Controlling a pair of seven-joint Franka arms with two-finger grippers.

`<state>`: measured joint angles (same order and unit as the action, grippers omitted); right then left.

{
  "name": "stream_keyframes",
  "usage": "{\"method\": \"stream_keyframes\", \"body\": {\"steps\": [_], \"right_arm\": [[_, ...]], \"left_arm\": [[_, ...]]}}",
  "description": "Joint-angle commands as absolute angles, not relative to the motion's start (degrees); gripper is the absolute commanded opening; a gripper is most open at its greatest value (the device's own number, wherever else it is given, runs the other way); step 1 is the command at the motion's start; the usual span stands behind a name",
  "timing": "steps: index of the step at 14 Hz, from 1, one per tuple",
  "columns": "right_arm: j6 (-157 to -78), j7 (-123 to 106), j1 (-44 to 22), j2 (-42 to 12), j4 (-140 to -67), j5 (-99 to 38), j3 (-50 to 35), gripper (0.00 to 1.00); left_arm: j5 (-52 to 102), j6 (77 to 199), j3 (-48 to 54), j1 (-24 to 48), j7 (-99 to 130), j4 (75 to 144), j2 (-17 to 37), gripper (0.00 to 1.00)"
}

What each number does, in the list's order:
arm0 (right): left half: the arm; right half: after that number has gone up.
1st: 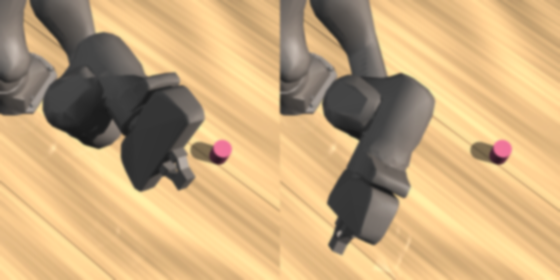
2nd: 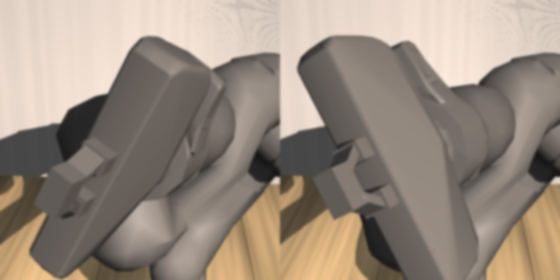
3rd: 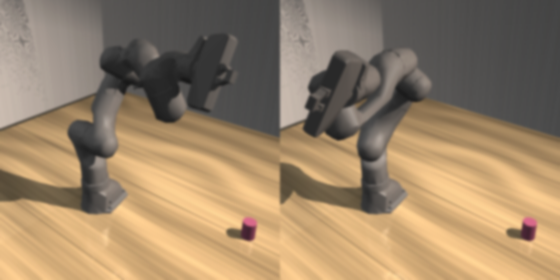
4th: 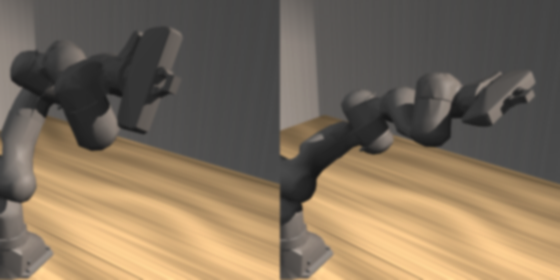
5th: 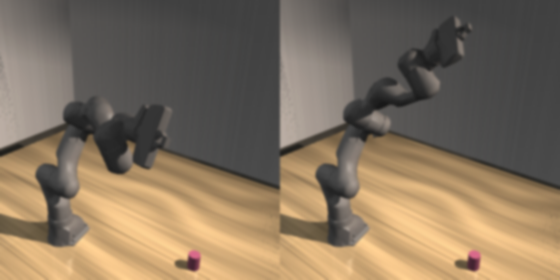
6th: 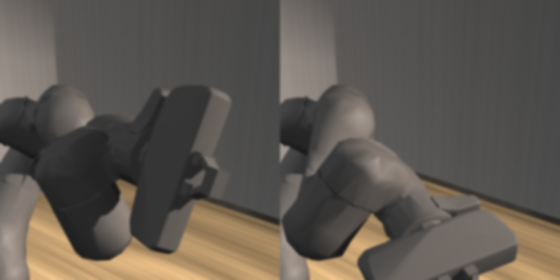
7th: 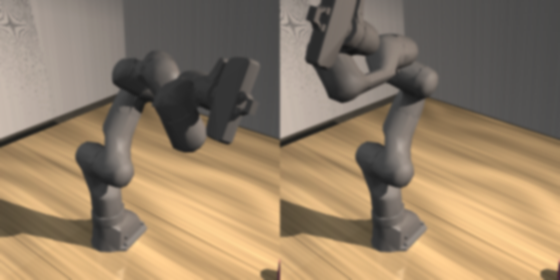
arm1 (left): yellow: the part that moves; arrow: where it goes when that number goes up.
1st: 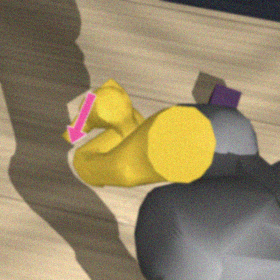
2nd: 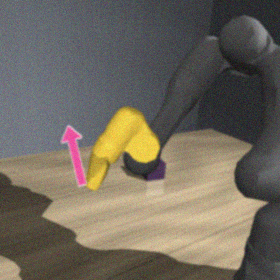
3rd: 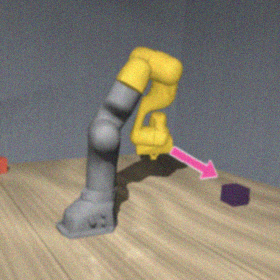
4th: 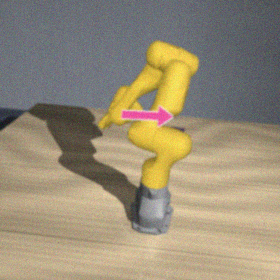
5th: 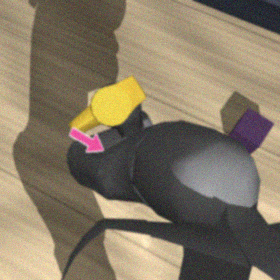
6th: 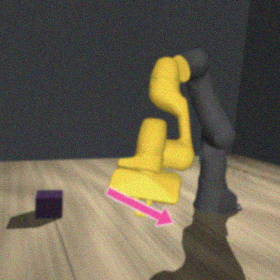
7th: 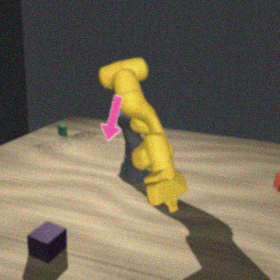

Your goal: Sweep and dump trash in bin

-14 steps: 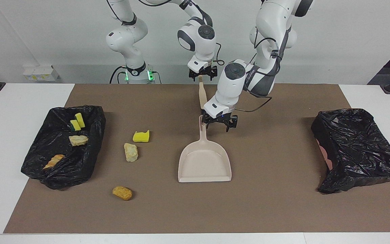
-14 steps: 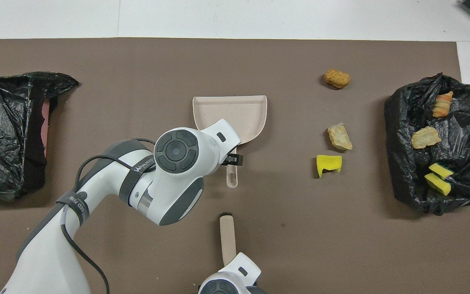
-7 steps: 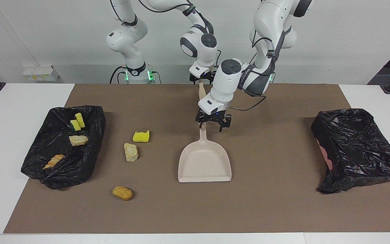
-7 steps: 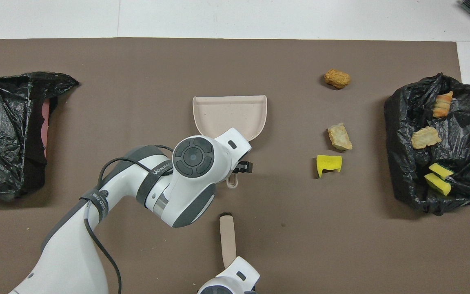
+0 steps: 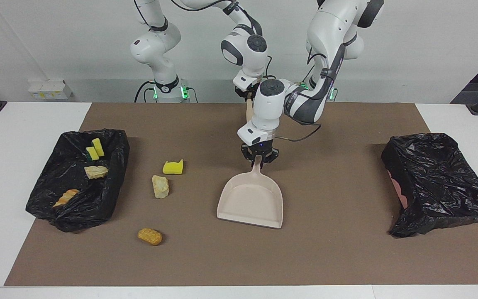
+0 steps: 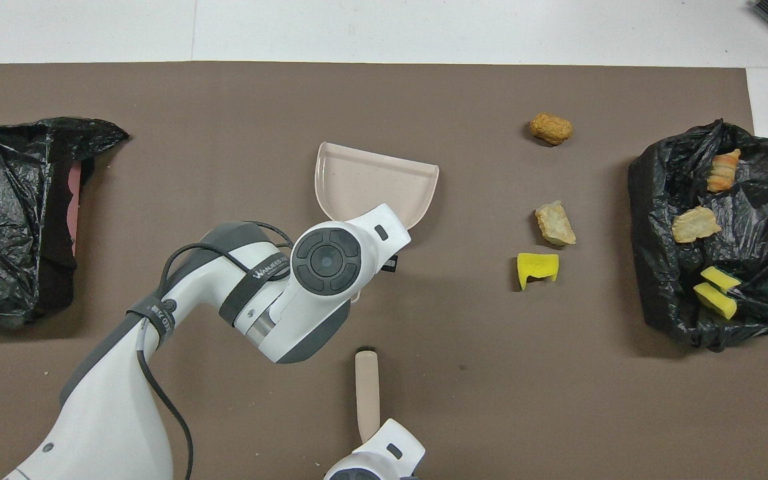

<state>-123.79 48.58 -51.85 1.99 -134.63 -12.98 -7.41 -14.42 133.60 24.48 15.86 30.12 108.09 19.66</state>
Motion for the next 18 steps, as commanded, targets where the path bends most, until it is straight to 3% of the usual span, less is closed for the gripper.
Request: {"method": "stream_keyframes", "body": {"steps": [1, 4, 8, 13, 18], "right_arm": [[-119.7, 48.8, -47.7, 4.6, -133.4, -14.2, -7.4, 0.00], [-110.0, 48.3, -41.4, 7.2, -130.4, -12.3, -7.2, 0.00], [-102.5, 43.2, -30.1, 6.2, -125.2, -3.9, -7.3, 0.00], [-105.5, 24.7, -14.4, -0.9, -119.9, 9.6, -7.4, 0.00], [-110.6, 8.1, -5.1, -8.2, -110.6, 19.9, -7.4, 0.00]], "left_arm": [[-15.4, 126.7, 24.5, 13.4, 14.9, 107.9, 16.4, 0.00], [-15.2, 122.0, 24.3, 10.6, -3.6, 107.8, 15.2, 0.00], [-14.5, 121.6, 24.3, 9.1, -24.6, 108.6, 15.1, 0.00], [-14.6, 120.8, 24.5, 10.0, -30.9, 112.4, 12.6, 0.00], [-14.5, 121.5, 25.0, 11.7, -30.8, 114.7, 11.4, 0.00]]}}
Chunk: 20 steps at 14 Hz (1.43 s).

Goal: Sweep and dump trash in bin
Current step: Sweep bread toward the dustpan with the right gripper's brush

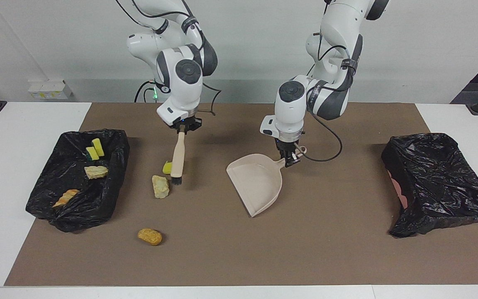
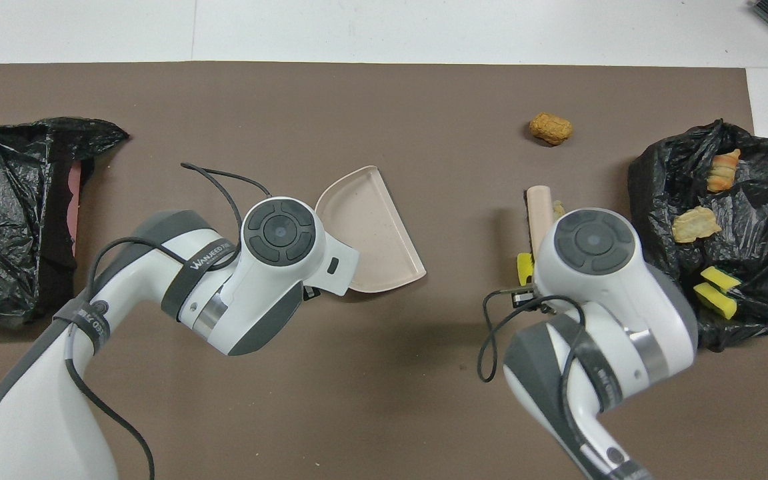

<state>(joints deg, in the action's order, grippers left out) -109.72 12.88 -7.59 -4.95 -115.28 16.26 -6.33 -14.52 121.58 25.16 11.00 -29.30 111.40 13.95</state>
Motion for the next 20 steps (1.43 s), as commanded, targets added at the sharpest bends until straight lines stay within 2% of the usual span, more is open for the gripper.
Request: {"method": "stream_keyframes", "body": {"steps": [1, 5, 9, 15, 17, 20], "right_arm": [[-112.4, 5.0, -3.5, -10.2, -108.7, 21.5, -7.3, 0.00], [-118.6, 0.5, 0.9, -20.1, -101.4, 29.2, -7.4, 0.00], [-119.4, -2.0, 1.1, -28.6, -90.6, 32.0, -7.4, 0.00], [-121.7, -15.1, 0.7, -28.4, -92.1, 32.9, -7.8, 0.00], [-119.5, -16.3, 0.4, -27.5, -93.7, 31.7, -9.4, 0.00], [-111.5, -16.2, 0.2, -26.6, -93.9, 26.9, -14.4, 0.00]], "left_arm": [[-14.5, 121.3, 25.7, 11.7, -30.8, 115.2, 10.9, 0.00], [-14.5, 121.3, 28.0, 12.0, -30.7, 116.9, 10.4, 0.00], [-14.5, 120.7, 28.0, 12.1, -30.7, 117.1, 10.2, 0.00], [-14.5, 120.1, 28.0, 12.2, -30.7, 117.4, 9.8, 0.00], [-14.5, 119.3, 28.0, 12.2, -30.6, 117.4, 9.8, 0.00], [-14.5, 118.4, 28.0, 12.2, -30.5, 117.5, 9.7, 0.00]]}}
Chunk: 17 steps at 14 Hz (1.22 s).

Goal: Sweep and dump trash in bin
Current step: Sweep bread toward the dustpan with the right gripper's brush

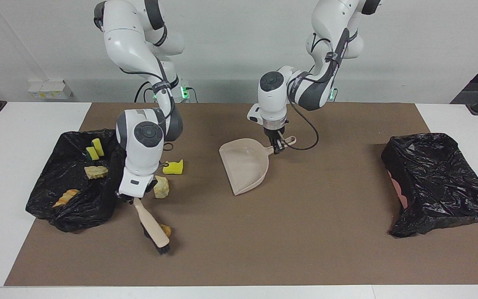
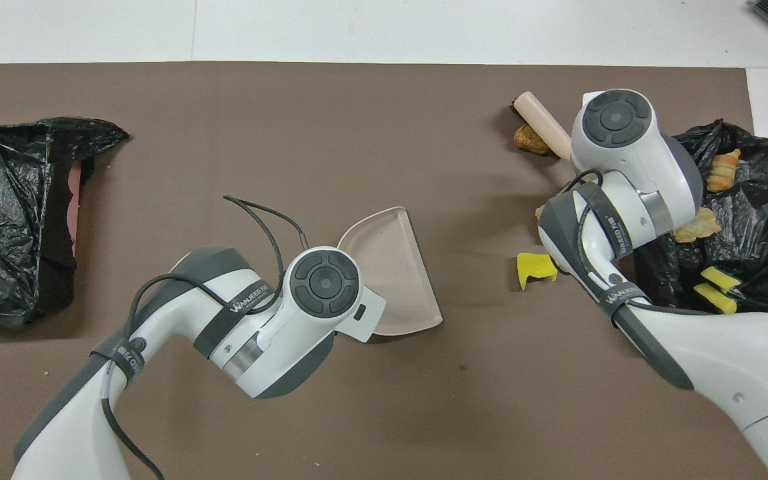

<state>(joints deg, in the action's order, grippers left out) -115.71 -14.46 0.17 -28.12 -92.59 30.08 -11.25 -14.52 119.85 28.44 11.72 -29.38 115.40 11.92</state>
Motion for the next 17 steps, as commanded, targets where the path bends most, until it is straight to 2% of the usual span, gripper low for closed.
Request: {"method": "stream_keyframes", "body": {"steps": [1, 5, 10, 12, 14, 17], "right_arm": [[-109.0, -15.6, 0.3, -26.3, -93.8, 25.9, -16.2, 0.00], [-103.3, -16.4, 1.1, -24.3, -91.9, 24.1, -17.5, 0.00], [-107.5, -15.9, 6.1, -24.3, -93.9, 25.1, -17.1, 0.00], [-108.4, -13.2, 7.0, -23.6, -97.0, 24.7, -17.1, 0.00], [-114.1, -12.7, 7.5, -23.0, -102.1, 24.6, -17.1, 0.00], [-115.3, -12.4, 6.5, -23.0, -102.9, 24.3, -17.7, 0.00]], "left_arm": [[-14.5, 118.4, 28.0, 12.2, -30.5, 117.5, 9.6, 0.00], [-14.5, 118.5, 28.0, 12.2, -30.5, 117.9, 9.3, 0.00], [-14.5, 118.7, 28.0, 12.1, -30.4, 117.9, 9.3, 0.00], [-14.5, 118.7, 28.0, 12.1, -30.4, 117.9, 9.4, 0.00], [-14.5, 118.7, 28.0, 12.1, -30.4, 117.9, 9.3, 0.00], [-14.5, 118.7, 28.0, 12.0, -30.4, 117.9, 9.4, 0.00]]}}
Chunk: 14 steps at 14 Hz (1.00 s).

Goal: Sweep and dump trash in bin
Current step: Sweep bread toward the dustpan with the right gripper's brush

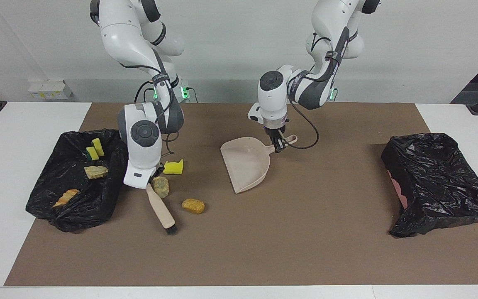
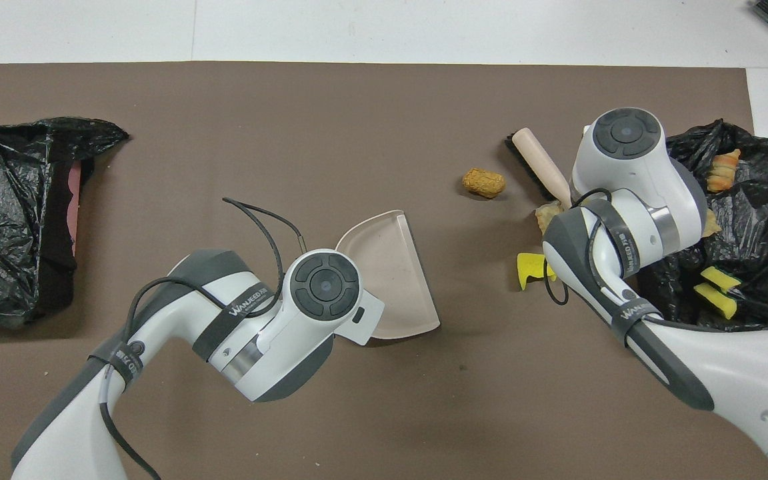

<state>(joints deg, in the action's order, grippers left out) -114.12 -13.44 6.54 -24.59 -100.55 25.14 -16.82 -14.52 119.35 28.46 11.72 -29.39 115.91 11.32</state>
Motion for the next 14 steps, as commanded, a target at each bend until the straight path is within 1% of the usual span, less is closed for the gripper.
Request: {"method": "stream_keyframes", "body": {"steps": [1, 3, 6, 10, 12, 14], "right_arm": [[-115.1, -11.3, 4.4, -23.0, -103.0, 23.5, -17.8, 0.00], [-114.3, -5.1, 0.0, -23.0, -103.3, 21.8, -18.0, 0.00], [-110.7, 0.5, -5.3, -21.6, -103.8, 15.0, -18.0, 0.00], [-107.2, 2.8, -8.9, -18.8, -107.1, 4.4, -19.3, 0.00], [-106.7, 3.3, -11.4, -18.1, -107.2, -2.8, -19.8, 0.00], [-106.7, 5.4, -11.9, -18.0, -106.4, -7.1, -19.9, 0.00]], "left_arm": [[-14.5, 118.8, 28.0, 12.0, -30.5, 117.9, 9.4, 0.00], [-14.5, 118.9, 28.0, 12.0, -30.5, 117.9, 9.4, 0.00], [-14.5, 119.1, 28.0, 12.0, -30.4, 118.0, 9.4, 0.00], [-14.5, 119.2, 28.0, 11.8, -30.3, 118.0, 9.4, 0.00], [-14.5, 119.1, 28.0, 11.7, -30.2, 118.0, 9.4, 0.00], [-14.5, 119.2, 28.0, 11.7, -30.2, 118.0, 9.4, 0.00]]}}
